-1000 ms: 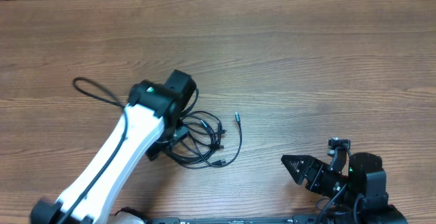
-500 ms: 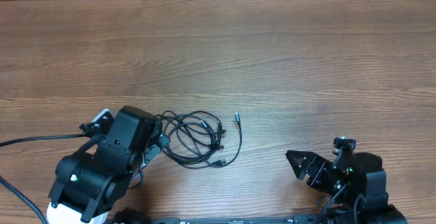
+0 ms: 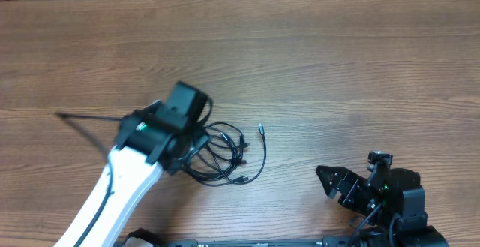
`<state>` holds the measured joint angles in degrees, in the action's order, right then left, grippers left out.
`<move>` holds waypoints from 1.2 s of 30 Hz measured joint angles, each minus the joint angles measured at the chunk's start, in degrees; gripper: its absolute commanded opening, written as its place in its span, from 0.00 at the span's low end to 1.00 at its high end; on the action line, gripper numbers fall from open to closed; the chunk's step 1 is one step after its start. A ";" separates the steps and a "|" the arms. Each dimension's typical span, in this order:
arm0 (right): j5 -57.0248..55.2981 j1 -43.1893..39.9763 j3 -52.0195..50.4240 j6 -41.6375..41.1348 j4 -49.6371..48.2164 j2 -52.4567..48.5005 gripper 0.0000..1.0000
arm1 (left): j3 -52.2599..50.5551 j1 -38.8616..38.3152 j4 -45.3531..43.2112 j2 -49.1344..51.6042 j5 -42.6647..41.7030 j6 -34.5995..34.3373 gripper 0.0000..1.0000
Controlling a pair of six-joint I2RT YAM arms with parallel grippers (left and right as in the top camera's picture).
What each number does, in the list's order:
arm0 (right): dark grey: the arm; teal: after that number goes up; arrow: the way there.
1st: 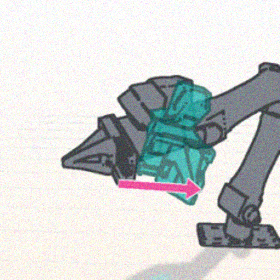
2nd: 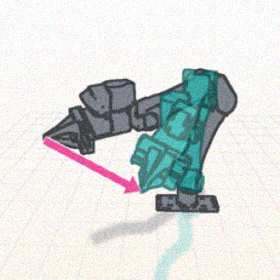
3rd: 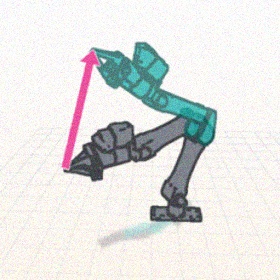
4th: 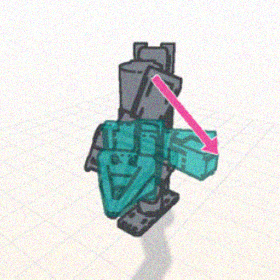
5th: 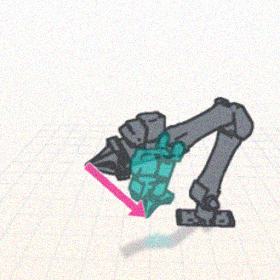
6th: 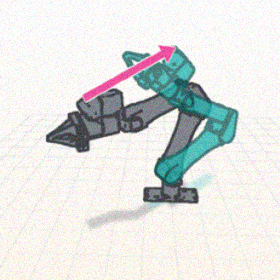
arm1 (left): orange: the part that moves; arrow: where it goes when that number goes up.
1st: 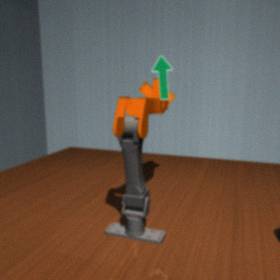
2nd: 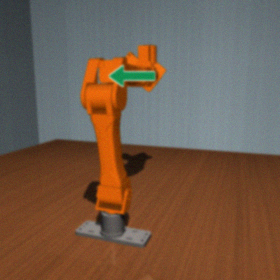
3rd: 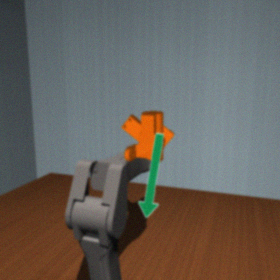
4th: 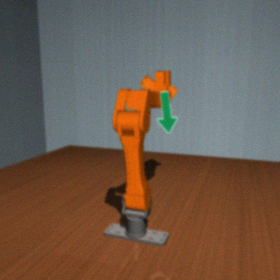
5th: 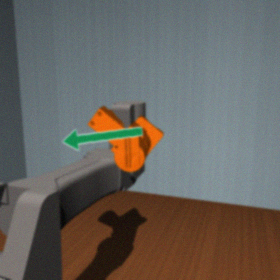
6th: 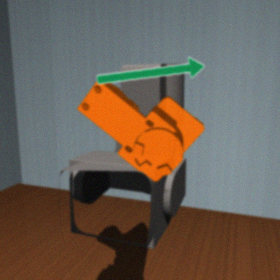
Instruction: Untangle cables
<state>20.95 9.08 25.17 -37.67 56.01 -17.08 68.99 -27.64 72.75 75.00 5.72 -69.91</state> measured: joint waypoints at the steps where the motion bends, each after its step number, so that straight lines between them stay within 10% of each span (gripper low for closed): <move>1: 0.00 0.00 0.00 0.00 0.31 0.00 0.81 | 0.00 -0.68 -0.83 2.19 -0.37 -0.09 0.56; 8: 0.00 0.00 0.00 0.02 1.70 0.00 0.82 | 0.00 -2.78 -3.45 15.06 -1.44 -0.09 0.56; 14: -0.02 0.00 0.00 0.00 1.81 0.00 0.82 | 0.00 -2.78 -6.21 23.41 -2.27 -0.37 0.30; 36: -0.22 0.00 0.00 0.02 1.66 0.00 0.82 | -1.92 -2.78 -12.96 30.67 -3.34 -0.24 0.28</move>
<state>20.73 9.08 25.17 -37.65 57.67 -17.08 67.07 -30.41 59.79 105.67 2.37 -70.15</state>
